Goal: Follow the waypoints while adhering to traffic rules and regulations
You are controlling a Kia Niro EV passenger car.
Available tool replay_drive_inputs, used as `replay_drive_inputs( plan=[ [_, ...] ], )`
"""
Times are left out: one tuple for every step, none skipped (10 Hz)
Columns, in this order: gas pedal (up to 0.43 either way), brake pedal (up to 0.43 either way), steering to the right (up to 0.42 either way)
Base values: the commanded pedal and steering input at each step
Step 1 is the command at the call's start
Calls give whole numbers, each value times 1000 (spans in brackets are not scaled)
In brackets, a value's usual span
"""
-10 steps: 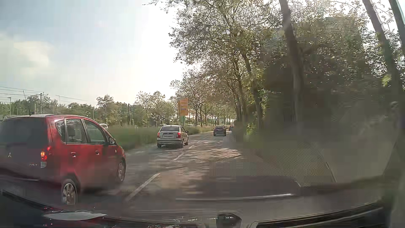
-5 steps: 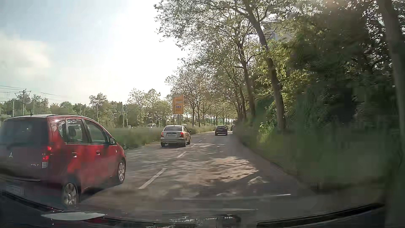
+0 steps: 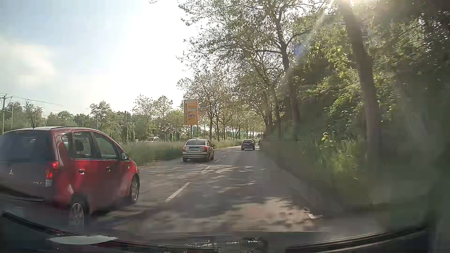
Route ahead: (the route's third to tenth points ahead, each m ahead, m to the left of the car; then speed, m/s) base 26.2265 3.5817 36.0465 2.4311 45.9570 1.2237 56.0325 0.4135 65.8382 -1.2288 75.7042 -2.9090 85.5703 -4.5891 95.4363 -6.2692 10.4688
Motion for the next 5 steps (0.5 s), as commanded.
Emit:
replay_drive_inputs(
  plan=[
    [118, 0, 6],
    [118, 0, 6],
    [110, 0, 6],
    [79, 0, 6],
    [79, 0, 6]
  ],
)
